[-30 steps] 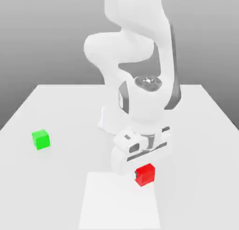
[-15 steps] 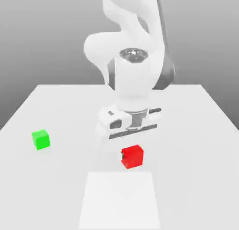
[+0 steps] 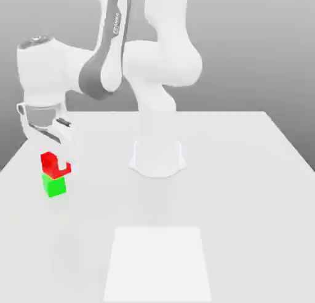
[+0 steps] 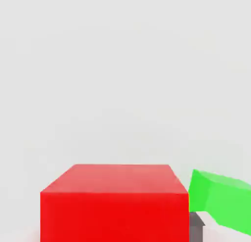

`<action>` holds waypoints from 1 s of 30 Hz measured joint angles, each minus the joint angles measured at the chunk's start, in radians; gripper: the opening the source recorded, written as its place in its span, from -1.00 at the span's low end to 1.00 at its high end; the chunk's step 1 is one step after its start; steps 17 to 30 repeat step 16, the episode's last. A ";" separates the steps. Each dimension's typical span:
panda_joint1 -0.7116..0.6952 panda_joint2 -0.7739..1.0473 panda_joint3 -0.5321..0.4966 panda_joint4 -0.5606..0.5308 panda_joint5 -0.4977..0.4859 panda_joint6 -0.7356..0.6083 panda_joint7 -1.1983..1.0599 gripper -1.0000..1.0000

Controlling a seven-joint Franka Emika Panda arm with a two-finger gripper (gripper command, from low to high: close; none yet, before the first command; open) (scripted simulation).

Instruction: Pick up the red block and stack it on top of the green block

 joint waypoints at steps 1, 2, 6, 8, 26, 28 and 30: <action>-0.032 0.000 -0.019 -0.001 0.001 -0.001 0.010 -1.00; -0.034 0.011 -0.037 -0.002 0.019 0.008 0.003 -1.00; 0.040 0.096 -0.096 0.001 0.147 0.075 -0.079 -1.00; 0.080 0.144 -0.117 0.003 0.217 0.115 -0.126 -1.00; 0.141 0.311 -0.142 0.002 0.350 0.288 -0.217 1.00; 0.141 0.311 -0.142 0.002 0.350 0.288 -0.217 1.00; 0.141 0.311 -0.142 0.002 0.350 0.288 -0.217 1.00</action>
